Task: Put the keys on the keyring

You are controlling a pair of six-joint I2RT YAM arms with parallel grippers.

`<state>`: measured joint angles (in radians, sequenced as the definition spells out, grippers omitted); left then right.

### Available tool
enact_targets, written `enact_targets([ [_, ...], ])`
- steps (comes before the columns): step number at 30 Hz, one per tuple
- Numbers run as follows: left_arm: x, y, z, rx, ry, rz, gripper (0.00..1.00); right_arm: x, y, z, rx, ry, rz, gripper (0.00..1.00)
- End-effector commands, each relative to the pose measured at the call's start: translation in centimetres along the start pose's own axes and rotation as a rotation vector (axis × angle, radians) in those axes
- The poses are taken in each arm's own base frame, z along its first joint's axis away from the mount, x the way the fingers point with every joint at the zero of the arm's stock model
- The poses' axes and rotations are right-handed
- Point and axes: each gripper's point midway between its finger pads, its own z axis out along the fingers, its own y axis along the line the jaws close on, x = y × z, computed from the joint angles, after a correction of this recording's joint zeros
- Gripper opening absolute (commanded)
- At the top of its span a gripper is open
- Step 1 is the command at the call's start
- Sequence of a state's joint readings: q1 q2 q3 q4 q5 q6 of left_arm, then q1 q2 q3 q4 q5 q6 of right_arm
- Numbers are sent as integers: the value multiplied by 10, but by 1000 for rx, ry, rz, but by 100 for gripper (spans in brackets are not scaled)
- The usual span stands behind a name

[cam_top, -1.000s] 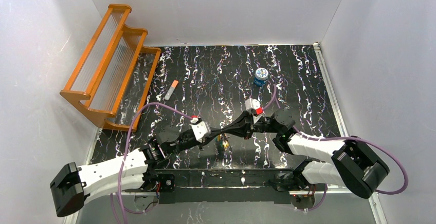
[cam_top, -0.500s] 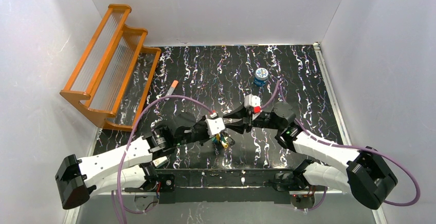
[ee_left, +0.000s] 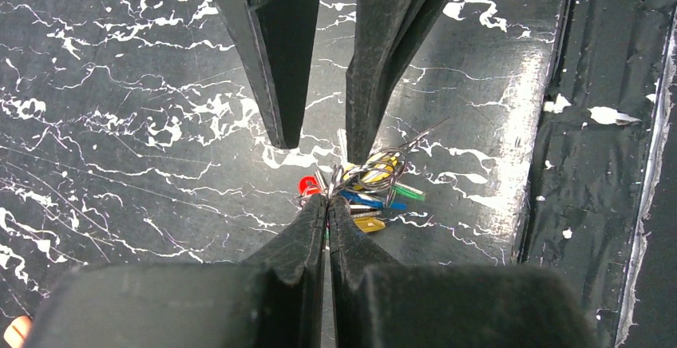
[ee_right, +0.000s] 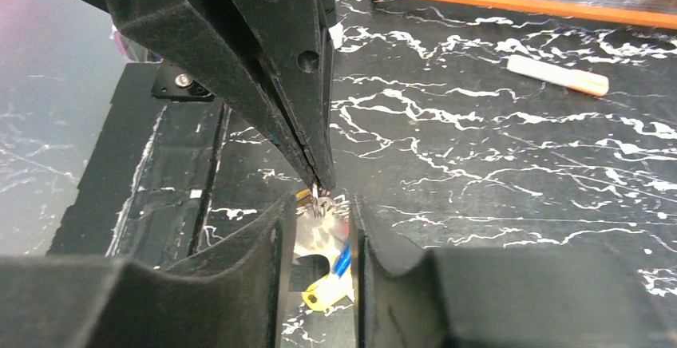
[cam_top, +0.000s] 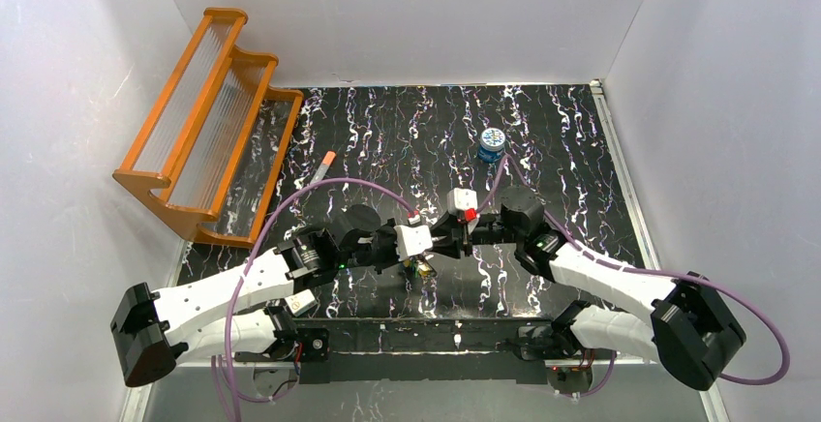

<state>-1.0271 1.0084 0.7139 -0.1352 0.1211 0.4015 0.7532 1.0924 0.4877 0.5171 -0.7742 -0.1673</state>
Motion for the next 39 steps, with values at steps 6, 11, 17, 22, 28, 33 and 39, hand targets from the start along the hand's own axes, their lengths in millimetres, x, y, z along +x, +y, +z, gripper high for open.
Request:
enact_targets([
  [6, -21, -2, 0, 29, -68, 18, 0, -15, 2, 8, -78, -21, -12, 33],
  [11, -24, -2, 1, 32, -81, 19, 0, -10, 3, 10, -89, -18, 7, 35],
  [17, -26, -3, 0, 34, -92, 17, 0, -5, 2, 14, -101, -9, 29, 27],
  [22, -27, -3, 1, 34, -98, 14, 0, -4, 1, 16, -109, -3, 48, 10],
  [28, -25, -2, 1, 21, -103, -14, 0, 2, 2, 15, -105, 4, 62, 1],
  [33, -30, 7, -6, -62, -176, -68, 19, 1, 1, 14, -81, -7, 57, 1],
  [39, -39, 23, -23, -198, -314, -151, 33, 5, 3, 11, -71, -14, 58, 1],
])
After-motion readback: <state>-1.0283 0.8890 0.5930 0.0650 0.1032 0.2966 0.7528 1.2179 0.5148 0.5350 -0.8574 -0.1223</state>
